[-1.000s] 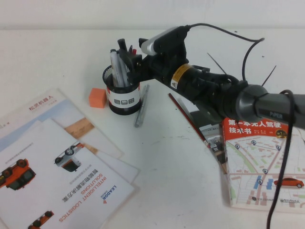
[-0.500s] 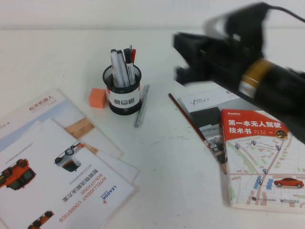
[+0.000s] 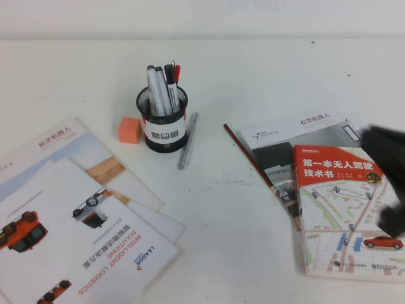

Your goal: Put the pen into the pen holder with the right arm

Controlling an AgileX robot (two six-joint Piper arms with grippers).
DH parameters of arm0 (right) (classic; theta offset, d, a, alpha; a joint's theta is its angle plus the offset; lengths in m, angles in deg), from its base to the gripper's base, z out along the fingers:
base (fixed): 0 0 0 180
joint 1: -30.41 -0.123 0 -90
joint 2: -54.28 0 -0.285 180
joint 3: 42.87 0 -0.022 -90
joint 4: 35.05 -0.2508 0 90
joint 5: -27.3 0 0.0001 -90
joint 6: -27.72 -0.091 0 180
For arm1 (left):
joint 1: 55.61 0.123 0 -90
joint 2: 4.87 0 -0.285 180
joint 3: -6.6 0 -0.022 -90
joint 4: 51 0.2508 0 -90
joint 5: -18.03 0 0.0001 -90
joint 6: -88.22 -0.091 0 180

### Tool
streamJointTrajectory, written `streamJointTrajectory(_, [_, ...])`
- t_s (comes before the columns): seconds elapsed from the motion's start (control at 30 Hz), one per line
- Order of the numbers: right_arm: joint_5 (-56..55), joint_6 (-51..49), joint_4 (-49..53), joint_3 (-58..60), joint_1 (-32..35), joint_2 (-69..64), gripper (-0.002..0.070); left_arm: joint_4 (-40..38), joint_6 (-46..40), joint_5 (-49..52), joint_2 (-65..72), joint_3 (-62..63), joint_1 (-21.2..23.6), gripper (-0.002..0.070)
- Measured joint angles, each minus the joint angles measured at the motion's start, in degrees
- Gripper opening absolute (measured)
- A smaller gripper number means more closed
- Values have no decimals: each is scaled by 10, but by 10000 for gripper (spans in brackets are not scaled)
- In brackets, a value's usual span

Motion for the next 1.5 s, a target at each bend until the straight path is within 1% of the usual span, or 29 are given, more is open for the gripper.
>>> streamJointTrajectory(0.07, [45,0,0,20,0,36,-19,0,0,0,0,0,0,-2])
streamJointTrajectory(0.3, [147,0,-21,65,1,120,-19,0,0,0,0,0,0,-2])
streamJointTrajectory(0.4, [166,0,-29,90,33,160,-19,0,0,0,0,0,0,-3])
streamJointTrajectory(0.5, [154,0,-31,134,92,210,-19,0,0,0,0,0,0,-2])
streamJointTrajectory(0.7, [67,0,-50,232,212,326,-19,0,0,0,0,0,0,-2])
streamJointTrajectory(0.77, [46,0,-66,265,238,351,-19,0,0,0,0,0,0,-3])
streamJointTrajectory(0.87, [25,0,-94,300,255,370,-19,0,0,0,0,0,0,-2])
streamJointTrajectory(1.0, [5,0,-108,320,258,374,-19,0,0,0,0,0,0,-2])
streamJointTrajectory(1.07, [-5,21,-137,323,257,376,-19,0,0,0,0,0,0,-2])
streamJointTrajectory(1.1, [-5,50,-167,323,254,383,-19,0,0,0,0,0,0,-2])
streamJointTrajectory(1.2, [20,183,-284,323,246,414,-19,0,0,0,0,0,0,-2])
streamJointTrajectory(1.27, [53,241,-336,323,246,434,-19,0,0,0,0,0,0,-3])
streamJointTrajectory(1.37, [99,272,-357,323,246,453,-19,0,0,0,0,0,0,-3])
streamJointTrajectory(1.5, [161,279,-347,323,262,456,-19,0,0,0,0,0,0,-2])
